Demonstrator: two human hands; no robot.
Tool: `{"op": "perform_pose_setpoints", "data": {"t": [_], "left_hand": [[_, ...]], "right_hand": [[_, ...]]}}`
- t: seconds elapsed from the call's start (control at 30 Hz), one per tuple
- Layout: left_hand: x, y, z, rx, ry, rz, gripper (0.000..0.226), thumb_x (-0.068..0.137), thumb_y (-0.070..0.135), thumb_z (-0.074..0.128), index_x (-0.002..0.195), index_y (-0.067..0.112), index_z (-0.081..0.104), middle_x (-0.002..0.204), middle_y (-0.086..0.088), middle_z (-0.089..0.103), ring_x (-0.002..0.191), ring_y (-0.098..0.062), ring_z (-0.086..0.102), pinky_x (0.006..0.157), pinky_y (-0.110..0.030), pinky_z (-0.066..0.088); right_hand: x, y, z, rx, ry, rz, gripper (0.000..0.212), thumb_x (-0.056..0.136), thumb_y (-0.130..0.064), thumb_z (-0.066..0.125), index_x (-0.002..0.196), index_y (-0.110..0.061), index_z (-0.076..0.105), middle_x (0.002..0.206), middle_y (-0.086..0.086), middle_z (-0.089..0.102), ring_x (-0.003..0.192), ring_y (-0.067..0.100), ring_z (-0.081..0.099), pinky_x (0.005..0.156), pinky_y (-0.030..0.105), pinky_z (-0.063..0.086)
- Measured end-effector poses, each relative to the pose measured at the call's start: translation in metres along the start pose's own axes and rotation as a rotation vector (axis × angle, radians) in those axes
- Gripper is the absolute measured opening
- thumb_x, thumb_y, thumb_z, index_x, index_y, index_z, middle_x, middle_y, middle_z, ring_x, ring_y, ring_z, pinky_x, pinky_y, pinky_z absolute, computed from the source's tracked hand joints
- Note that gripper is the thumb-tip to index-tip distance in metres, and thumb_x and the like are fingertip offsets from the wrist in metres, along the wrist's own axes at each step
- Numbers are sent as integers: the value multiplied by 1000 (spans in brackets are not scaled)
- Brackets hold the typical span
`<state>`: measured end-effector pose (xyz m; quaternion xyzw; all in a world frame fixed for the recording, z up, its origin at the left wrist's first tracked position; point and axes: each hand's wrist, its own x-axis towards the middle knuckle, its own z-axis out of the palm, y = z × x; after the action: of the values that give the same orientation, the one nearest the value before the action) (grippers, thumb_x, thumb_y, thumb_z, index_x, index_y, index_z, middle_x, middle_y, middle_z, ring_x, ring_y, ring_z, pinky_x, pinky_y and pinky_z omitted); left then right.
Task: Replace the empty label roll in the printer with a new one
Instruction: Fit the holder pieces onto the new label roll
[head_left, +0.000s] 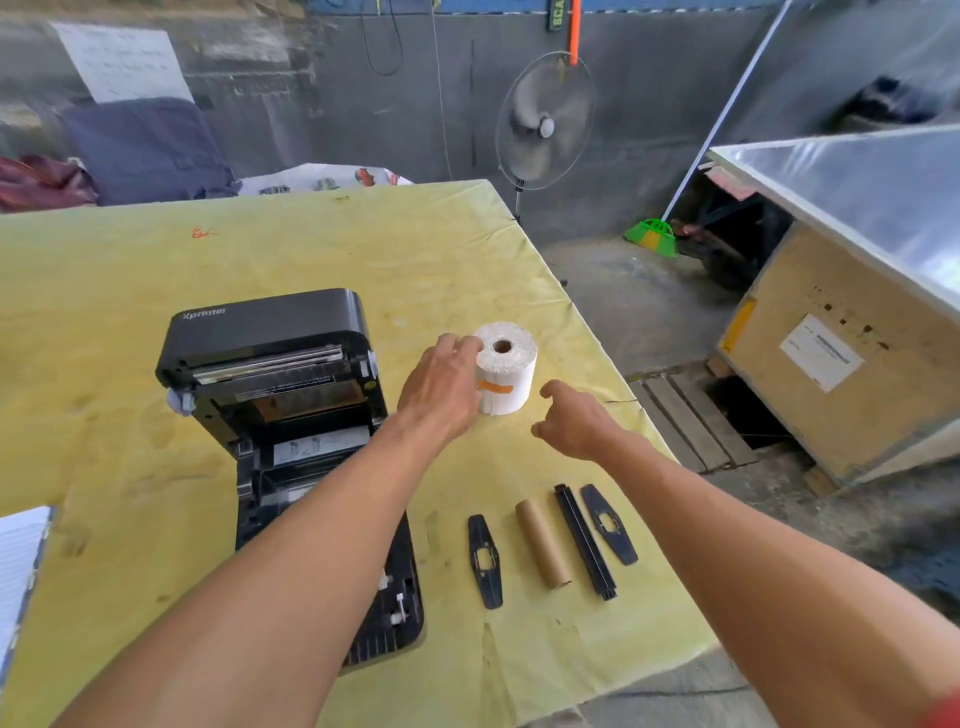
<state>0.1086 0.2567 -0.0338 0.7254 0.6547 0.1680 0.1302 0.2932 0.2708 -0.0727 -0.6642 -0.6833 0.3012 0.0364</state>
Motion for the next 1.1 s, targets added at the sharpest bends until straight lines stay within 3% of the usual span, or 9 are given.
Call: {"op": "perform_pose_setpoints", "data": {"t": [0.23,0.5,0.6,0.67,0.73,0.8,0.87,0.97,1.1], "left_hand": [[54,-4,20,209,-304,30,69,88,32,70,146,18,35,165,-12,-1,150,-31,-1,112,-49,33],[95,-7,41,199,-425,0,59,89,41,66,141,25,42,162,-22,-6,148,-42,-8,112,-55,29],[104,-11,43,87,-479,-5,65,86,37,71,142,19,43,160,-24,-4,149,-37,-1,112,-49,32],[110,-12,43,21,-483,-21,63,82,36,74,136,17,48,156,-22,11,141,-38,25,103,-42,41],[116,-11,43,-77,-424,-58,51,76,36,79,118,15,57,130,-12,34,107,-34,52,80,-36,47],[121,-8,42,-218,-322,-123,38,69,37,83,87,17,56,99,-1,42,80,-24,50,61,-31,38],[125,-9,38,-389,-233,-233,41,64,39,85,69,16,51,79,1,46,68,-19,45,55,-30,30],[120,-14,28,-629,-202,-420,42,61,47,81,72,13,58,75,-3,59,67,-20,54,61,-31,41],[103,-13,16,-925,-184,-612,43,71,46,78,92,8,74,95,-9,77,80,-27,73,69,-36,59]], "right_hand": [[59,1,-1,23,-71,-7,71,90,-17,71,149,-10,30,137,15,56,120,33,56,95,41,50],[101,12,-6,144,-106,-117,71,87,-7,63,148,-18,29,120,10,58,110,34,59,87,45,52],[112,12,-6,243,-119,-159,65,83,-14,68,142,-18,40,128,5,59,108,32,61,90,47,52],[120,16,-7,265,-147,-144,72,82,-13,71,145,-22,37,129,4,60,108,29,61,92,46,52],[126,20,-12,308,-229,-131,82,76,-6,72,146,-27,35,116,4,64,96,24,63,84,41,56],[130,25,-22,388,-376,-105,87,67,0,68,140,-36,38,100,3,65,81,18,64,71,34,56],[132,32,-32,501,-564,-53,87,66,5,68,136,-41,45,105,7,70,85,19,68,77,36,58],[124,45,-43,720,-711,-26,76,76,1,75,134,-44,54,115,6,70,102,22,67,89,40,56],[99,45,-46,902,-615,-20,69,77,-10,83,130,-47,58,127,6,66,113,27,66,82,38,58]]}}
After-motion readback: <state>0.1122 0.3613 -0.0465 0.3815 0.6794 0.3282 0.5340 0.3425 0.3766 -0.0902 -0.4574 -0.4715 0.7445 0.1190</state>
